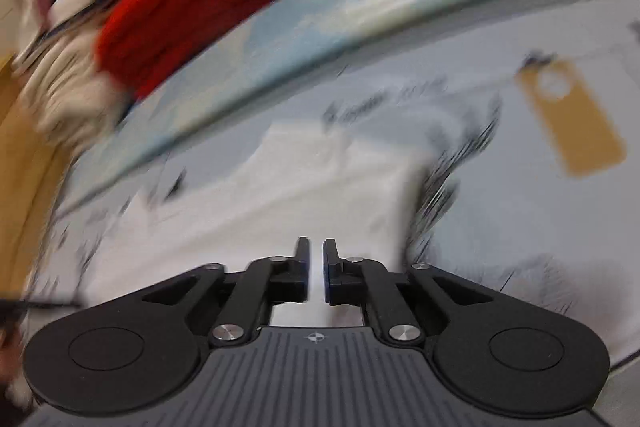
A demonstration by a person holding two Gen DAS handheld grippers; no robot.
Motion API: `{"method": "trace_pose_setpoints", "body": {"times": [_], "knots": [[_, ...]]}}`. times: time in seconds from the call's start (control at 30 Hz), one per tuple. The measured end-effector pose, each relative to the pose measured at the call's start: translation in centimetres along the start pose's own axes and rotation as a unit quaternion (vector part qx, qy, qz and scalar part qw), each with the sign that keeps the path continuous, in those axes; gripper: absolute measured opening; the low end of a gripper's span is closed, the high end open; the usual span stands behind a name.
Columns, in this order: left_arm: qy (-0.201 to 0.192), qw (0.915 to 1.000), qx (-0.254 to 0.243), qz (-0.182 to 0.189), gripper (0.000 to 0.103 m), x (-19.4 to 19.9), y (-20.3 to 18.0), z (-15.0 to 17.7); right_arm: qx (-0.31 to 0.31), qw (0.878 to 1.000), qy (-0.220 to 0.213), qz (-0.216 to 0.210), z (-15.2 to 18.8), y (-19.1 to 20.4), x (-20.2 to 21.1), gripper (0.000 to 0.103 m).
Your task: Fold small clothes
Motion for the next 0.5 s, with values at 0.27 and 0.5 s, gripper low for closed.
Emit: {"method": "trace_pose_setpoints", "body": {"times": [0.27,0.5], "knots": [[-0.014,0.9971,0.070,-0.029,0.035,-1.1,2.8,0.1,0.101,0.990,0.012,0.096,1.7,-0.3,1.5,0.032],[-0.034,0.9956,0.069,-0.055,0.019,-2.9,2.6,-0.2,0.157,0.979,0.054,0.121,4.5,-0.9,1.1,0.042]]}}
Point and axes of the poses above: each gripper's, at about its wrist camera, not at the fingertips, and x roughly against the way its jaws point, y to its left, z to its underside, the point moved 9 cm from there along -x, roughly the way its jaws point, and after that the axes turned 5 degrees about -z, right-handed, at the moved point
